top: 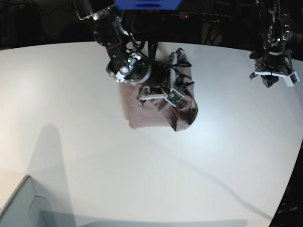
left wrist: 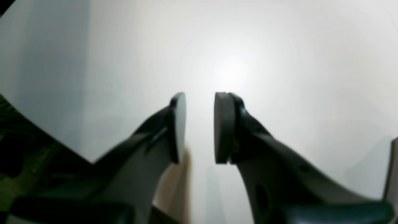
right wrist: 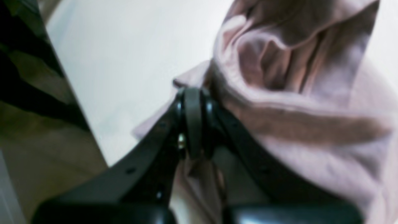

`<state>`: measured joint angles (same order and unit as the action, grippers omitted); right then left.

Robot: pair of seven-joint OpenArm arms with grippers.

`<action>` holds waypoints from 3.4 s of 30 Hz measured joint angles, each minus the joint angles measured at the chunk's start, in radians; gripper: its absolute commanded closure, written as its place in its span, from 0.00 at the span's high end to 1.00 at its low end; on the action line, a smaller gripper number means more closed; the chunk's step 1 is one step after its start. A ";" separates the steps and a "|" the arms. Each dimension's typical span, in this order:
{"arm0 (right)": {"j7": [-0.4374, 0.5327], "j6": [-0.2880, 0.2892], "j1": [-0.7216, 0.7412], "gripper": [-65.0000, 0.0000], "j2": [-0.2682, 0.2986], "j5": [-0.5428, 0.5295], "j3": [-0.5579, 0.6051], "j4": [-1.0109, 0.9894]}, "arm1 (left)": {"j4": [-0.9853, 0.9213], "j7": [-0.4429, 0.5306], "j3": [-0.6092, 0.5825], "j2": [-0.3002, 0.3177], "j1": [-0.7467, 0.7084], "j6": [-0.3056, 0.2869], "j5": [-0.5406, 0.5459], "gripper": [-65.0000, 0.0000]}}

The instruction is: Layout the t-shirt on the table in an organized manner, then fold the t-shirt properly

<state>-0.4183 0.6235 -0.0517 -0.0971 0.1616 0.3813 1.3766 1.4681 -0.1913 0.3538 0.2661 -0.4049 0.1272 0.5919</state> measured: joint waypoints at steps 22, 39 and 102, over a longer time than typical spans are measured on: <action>-0.005 0.000 -0.101 0.43 0.014 -0.002 -0.025 0.336 | 0.000 0.001 0.000 -0.003 0.006 0.000 0.002 0.23; -0.010 -0.002 -0.374 0.43 0.179 0.006 -0.090 0.433 | 0.000 0.001 -0.002 -0.002 0.026 -0.001 0.001 0.23; -0.001 -0.004 -0.239 0.00 0.113 0.000 -0.098 0.330 | 0.000 0.001 0.000 -0.003 0.018 0.000 0.001 0.23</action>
<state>-0.4191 0.6197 -0.2909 0.0162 0.1612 0.2829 1.7065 1.4681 -0.1905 0.3538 0.2634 -0.3874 0.1268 0.5926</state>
